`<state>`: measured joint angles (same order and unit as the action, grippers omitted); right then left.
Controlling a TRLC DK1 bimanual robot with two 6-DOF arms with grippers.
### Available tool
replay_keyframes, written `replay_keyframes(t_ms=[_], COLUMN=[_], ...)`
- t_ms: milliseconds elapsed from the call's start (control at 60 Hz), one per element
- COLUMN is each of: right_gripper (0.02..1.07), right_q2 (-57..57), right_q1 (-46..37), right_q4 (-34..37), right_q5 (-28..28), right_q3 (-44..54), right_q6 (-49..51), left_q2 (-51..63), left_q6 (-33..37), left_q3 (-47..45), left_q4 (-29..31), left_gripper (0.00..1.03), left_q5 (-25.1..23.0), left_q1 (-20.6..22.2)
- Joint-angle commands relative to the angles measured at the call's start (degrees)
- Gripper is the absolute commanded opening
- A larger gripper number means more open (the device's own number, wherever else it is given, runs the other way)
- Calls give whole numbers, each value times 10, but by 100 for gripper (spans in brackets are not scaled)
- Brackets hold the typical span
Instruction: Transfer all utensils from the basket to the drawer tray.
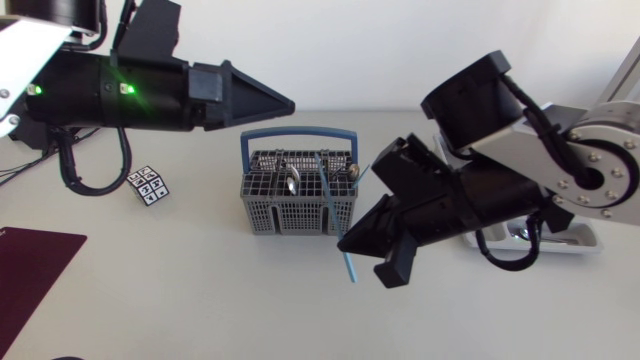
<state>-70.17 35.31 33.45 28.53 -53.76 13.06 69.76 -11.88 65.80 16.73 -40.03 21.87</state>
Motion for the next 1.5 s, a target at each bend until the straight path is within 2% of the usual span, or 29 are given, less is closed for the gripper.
replay_keyframes(t_ms=[0, 83, 167, 283, 367, 550, 733, 1017, 1367, 1450, 1483], right_gripper=[10, 10, 10, 10, 10, 10, 10, 10, 11, 13, 16], right_q2=[24, 36, 50, 56, 47, -6, -91, -237, -355, -363, -364], right_q1=[-34, -88, -143, -236, -299, -423, -505, -550, -529, -518, -515], right_q4=[11, 20, 30, 49, 55, 57, 57, 44, -16, -29, -35], right_q5=[2, 2, 4, 13, 19, 20, 13, -21, -63, -72, -76], right_q3=[21, 24, 24, 19, 16, -5, -44, -118, -163, -159, -156], right_q6=[16, 28, 44, 76, 96, 138, 162, 159, 116, 115, 114], left_q2=[-16, -14, -10, -1, 10, 53, 112, 187, 259, 271, 275], left_q6=[-10, 9, 41, 119, 147, 182, 212, 251, 278, 285, 286], left_q3=[28, 41, 49, 50, 43, 39, 52, 66, 64, 58, 56], left_q4=[-14, -9, 8, 44, 52, 54, 48, 9, -77, -101, -113], left_gripper=[72, 72, 72, 72, 72, 72, 72, 72, 72, 71, 71], left_q5=[-1, 10, 29, 106, 142, 201, 255, 322, 386, 398, 401], left_q1=[-22, -33, -24, 31, 67, 133, 175, 208, 229, 234, 237])
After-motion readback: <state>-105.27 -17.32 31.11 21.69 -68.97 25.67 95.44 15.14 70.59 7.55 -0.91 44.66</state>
